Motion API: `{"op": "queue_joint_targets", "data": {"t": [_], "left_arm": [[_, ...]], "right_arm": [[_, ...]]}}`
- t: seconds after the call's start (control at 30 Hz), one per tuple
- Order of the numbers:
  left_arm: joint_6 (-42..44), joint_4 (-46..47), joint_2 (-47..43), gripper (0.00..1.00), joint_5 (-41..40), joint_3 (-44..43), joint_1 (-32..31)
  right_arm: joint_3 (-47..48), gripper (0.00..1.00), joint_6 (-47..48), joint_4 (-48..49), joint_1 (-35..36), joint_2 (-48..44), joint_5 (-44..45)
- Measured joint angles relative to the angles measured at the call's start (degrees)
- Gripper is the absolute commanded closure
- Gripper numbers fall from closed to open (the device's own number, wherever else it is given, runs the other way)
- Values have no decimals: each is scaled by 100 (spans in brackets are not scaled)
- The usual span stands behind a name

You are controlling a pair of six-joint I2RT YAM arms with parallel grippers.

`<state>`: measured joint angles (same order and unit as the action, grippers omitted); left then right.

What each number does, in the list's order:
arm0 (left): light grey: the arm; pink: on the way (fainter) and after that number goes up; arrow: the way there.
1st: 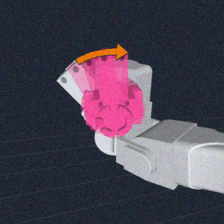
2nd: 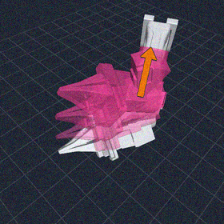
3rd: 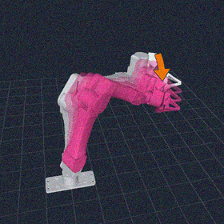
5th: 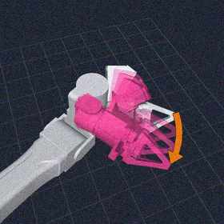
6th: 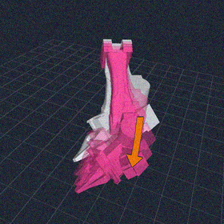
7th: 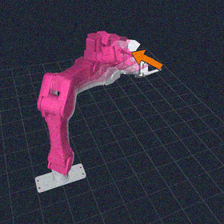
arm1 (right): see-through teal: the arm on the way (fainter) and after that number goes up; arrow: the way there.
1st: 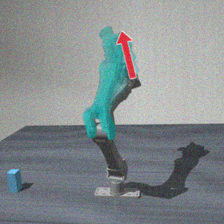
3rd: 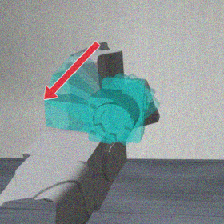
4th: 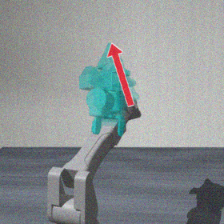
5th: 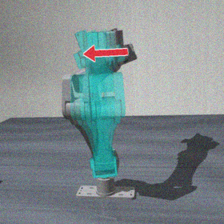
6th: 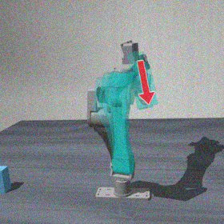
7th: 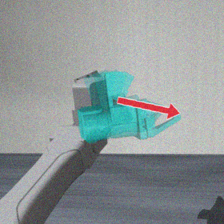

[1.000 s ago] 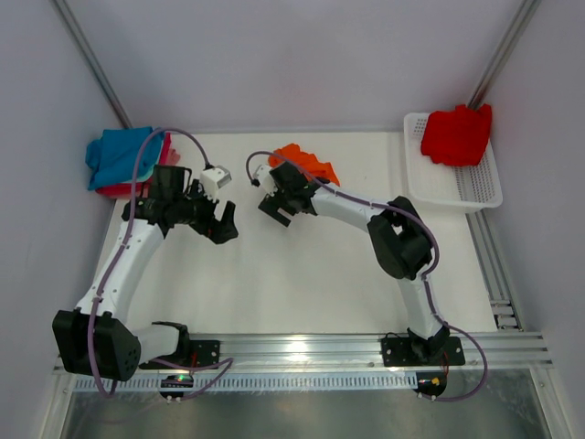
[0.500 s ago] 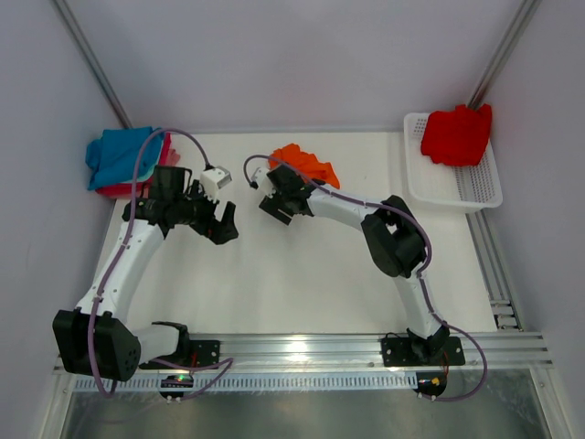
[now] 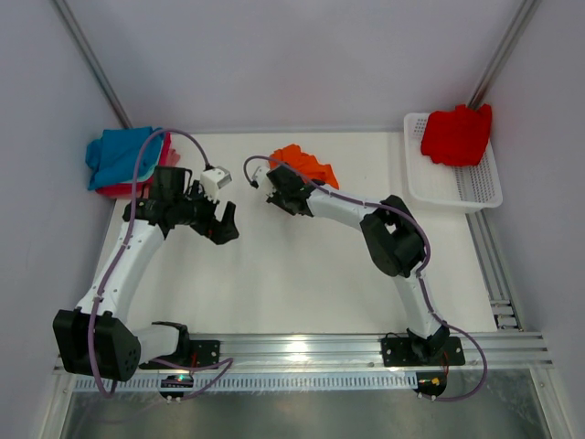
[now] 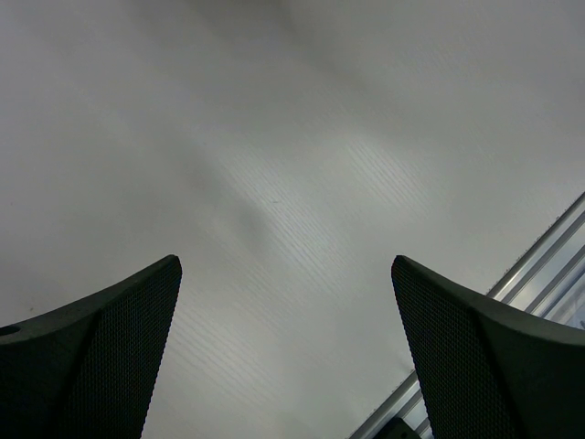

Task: Fold and stack the t-shirts

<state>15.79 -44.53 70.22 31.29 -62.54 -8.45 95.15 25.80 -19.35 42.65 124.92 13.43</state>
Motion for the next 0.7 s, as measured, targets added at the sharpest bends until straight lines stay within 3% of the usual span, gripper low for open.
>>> {"op": "queue_joint_targets", "data": {"t": [0.23, 0.7], "left_arm": [[-24, 20, 0, 1, 2, 33, 2], [-37, 70, -101, 1, 4, 155, 2]], "right_arm": [[140, 97, -11, -105, 0, -7, 17], [2164, 97, -94, -1176, 136, -643, -57]]}}
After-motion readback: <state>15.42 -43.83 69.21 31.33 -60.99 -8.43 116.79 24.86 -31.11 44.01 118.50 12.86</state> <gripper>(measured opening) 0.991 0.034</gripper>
